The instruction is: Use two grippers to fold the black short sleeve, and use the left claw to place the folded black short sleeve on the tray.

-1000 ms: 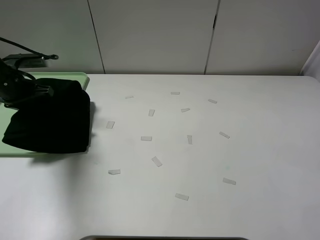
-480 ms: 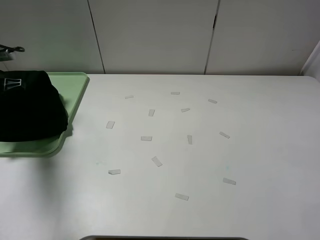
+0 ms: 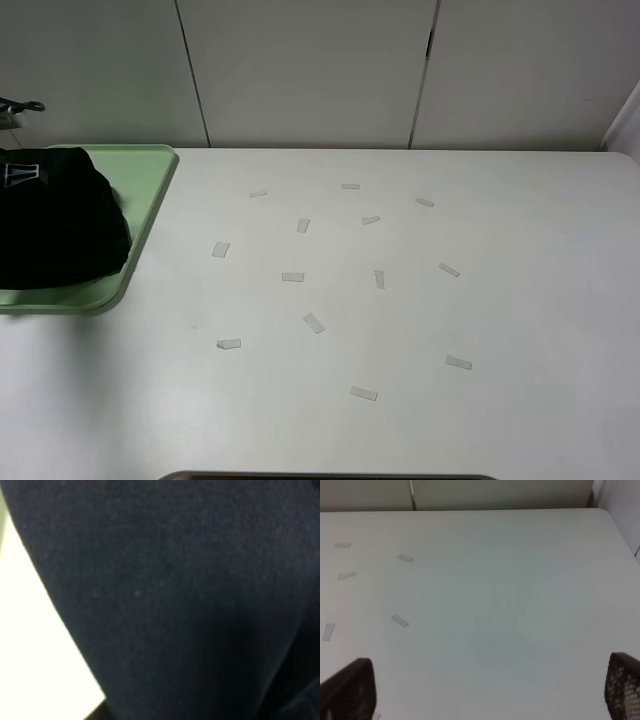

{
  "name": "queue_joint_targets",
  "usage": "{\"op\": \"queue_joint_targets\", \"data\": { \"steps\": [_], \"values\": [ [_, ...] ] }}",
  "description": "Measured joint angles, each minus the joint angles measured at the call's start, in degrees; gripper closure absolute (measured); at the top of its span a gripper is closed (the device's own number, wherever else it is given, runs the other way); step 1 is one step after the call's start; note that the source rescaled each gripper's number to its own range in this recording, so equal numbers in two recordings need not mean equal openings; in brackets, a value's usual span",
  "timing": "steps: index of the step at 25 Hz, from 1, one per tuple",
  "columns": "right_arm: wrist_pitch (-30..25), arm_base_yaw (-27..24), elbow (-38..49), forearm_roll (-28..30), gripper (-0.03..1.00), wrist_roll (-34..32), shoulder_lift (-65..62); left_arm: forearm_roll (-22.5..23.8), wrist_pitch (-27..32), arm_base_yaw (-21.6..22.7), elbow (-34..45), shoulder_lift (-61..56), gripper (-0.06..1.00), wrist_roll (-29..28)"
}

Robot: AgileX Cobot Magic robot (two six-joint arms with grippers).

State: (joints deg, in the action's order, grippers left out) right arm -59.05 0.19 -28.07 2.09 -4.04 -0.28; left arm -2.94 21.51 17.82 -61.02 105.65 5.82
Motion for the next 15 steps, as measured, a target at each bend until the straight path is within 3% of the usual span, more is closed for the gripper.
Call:
{"op": "queue_joint_targets", "data": {
  "steps": [2, 5, 7, 15],
  "values": [
    [0.0, 0.0, 0.0, 0.0, -0.03, 0.0, 0.0, 0.0, 0.0, 0.0, 0.0, 0.0, 0.54, 0.0],
    [0.0, 0.0, 0.0, 0.0, -0.03, 0.0, 0.0, 0.0, 0.6, 0.2, -0.6, -0.5, 0.13, 0.0],
    [0.0, 0.0, 0.0, 0.0, -0.03, 0.0, 0.0, 0.0, 1.5, 0.4, -1.6, -1.6, 0.01, 0.0],
    [0.0, 0.0, 0.0, 0.0, -0.03, 0.0, 0.0, -0.6, 10.1, 0.4, -7.0, -4.7, -0.05, 0.0]
  ]
}}
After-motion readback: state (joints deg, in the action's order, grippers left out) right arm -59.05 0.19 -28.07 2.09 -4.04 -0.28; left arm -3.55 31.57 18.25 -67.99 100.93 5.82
